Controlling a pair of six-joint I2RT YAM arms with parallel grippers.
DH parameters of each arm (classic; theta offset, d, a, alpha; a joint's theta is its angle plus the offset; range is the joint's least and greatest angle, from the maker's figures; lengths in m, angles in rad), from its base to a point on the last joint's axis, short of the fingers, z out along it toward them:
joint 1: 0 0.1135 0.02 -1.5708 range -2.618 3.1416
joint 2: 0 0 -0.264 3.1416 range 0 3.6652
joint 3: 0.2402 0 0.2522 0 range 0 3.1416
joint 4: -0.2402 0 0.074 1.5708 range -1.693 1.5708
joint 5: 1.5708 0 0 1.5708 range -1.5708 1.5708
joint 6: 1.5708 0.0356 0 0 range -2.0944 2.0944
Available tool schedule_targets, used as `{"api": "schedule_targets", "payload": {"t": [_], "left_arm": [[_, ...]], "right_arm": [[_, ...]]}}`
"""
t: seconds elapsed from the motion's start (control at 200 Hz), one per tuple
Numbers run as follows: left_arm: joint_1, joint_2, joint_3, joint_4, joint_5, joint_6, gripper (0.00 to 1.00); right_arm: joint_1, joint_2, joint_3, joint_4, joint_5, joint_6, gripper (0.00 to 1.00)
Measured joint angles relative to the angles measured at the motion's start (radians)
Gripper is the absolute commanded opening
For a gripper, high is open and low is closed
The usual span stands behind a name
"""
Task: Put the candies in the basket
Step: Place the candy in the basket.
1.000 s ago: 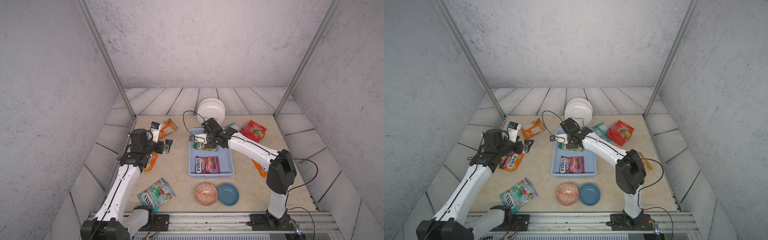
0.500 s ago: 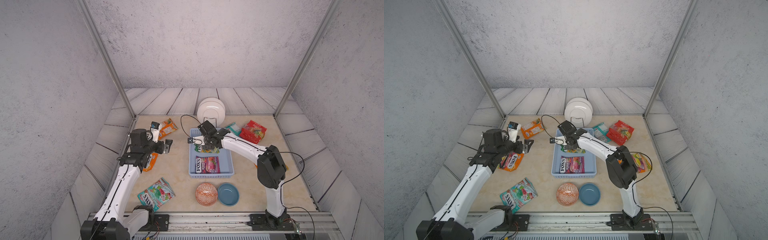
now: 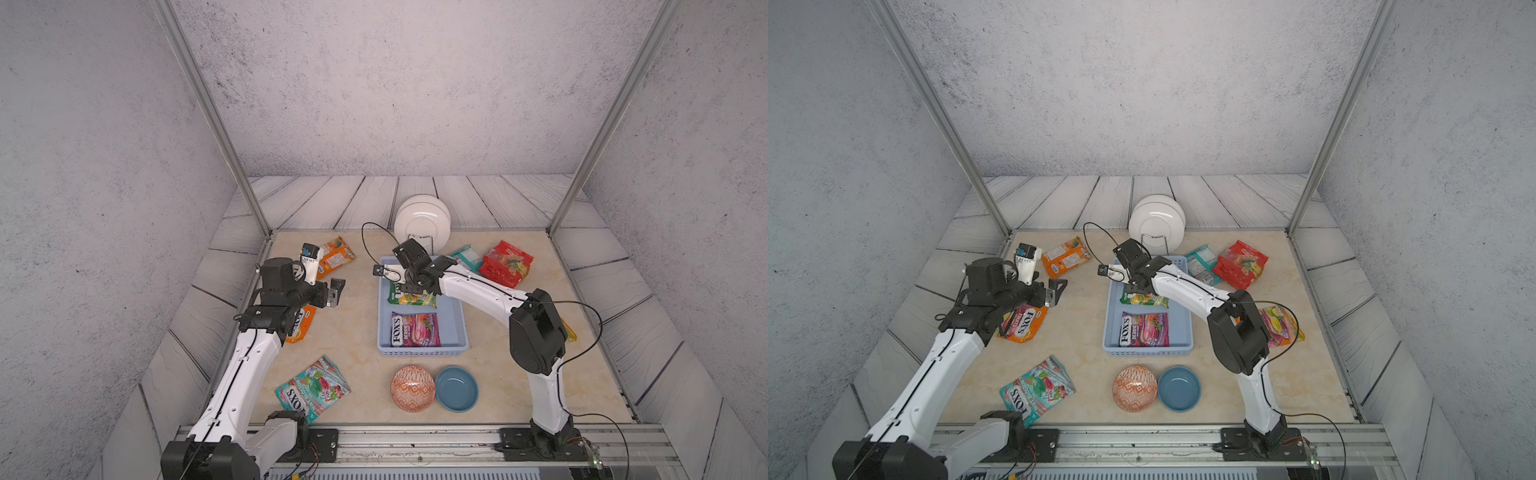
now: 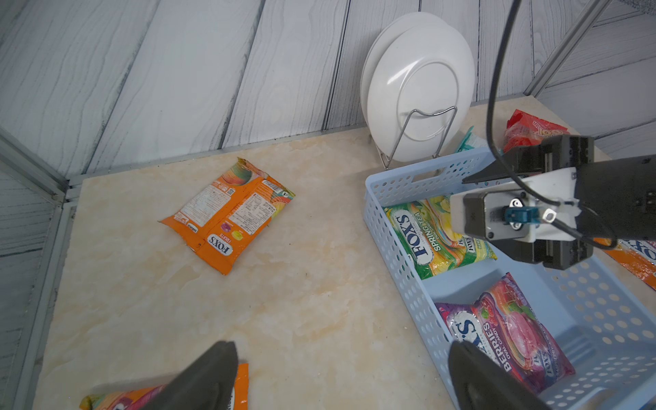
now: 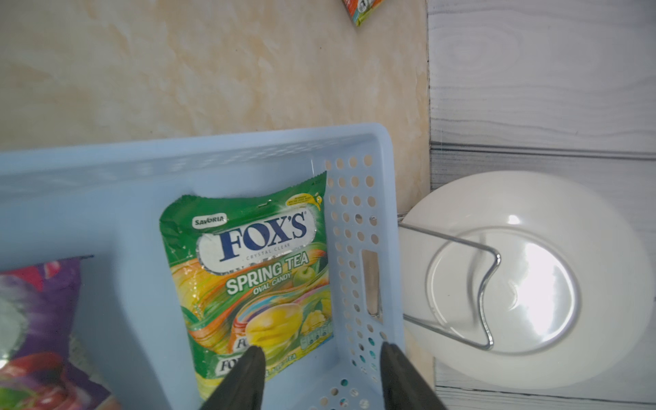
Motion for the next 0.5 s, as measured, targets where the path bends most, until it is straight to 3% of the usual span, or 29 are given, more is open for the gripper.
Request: {"api": "schedule_targets", "payload": {"t": [0.315, 0.5], "left_arm": [[-0.001, 0.0, 0.0, 0.0, -0.002, 0.0, 0.99], [-0.001, 0.0, 0.0, 0.0, -0.002, 0.0, 0.99]], "right_arm": [[-0.026, -0.106, -0.134, -0.031, -0.051, 0.371, 0.71], [-0.031, -0.106, -0.18, -0.041, -0.067, 0.521, 0.73]]}}
